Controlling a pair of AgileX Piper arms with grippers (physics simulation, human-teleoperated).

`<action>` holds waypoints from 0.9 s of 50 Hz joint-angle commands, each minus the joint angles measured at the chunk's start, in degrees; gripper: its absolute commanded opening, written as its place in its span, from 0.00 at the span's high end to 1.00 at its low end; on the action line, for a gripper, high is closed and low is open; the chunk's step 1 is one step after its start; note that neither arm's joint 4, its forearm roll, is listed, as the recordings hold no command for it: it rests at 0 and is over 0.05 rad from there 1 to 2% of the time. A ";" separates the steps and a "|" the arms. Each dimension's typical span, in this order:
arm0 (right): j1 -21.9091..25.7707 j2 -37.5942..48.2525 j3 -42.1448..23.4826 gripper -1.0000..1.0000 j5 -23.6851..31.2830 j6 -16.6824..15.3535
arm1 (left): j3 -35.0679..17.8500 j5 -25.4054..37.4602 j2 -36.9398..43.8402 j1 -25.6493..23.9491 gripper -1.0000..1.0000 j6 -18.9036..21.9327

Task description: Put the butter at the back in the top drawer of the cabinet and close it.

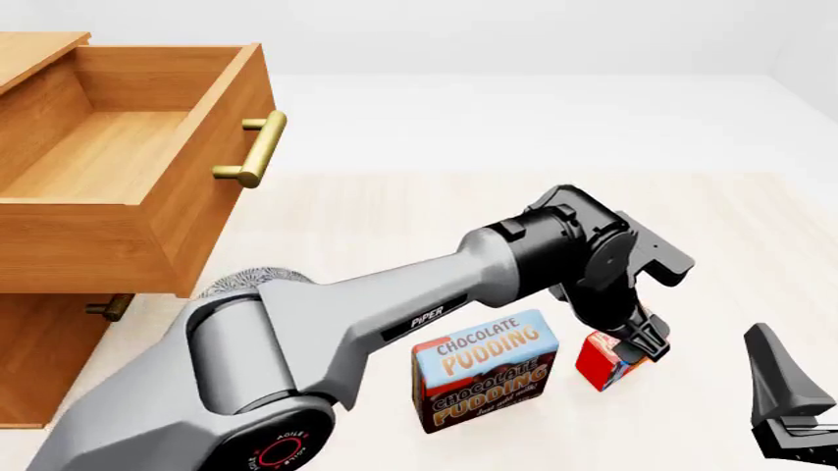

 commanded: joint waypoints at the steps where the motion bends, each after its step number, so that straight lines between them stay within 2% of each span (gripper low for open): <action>1: 0.00 0.00 0.00 0.00 0.00 0.00 | -0.82 0.15 1.14 -0.13 0.00 -0.26; 31: 0.00 0.00 0.00 0.00 0.00 0.00 | -2.60 0.46 3.56 -0.35 0.00 -1.18; 45: 0.00 0.00 0.00 0.00 0.00 0.00 | -5.31 1.78 5.32 -0.85 0.00 -1.60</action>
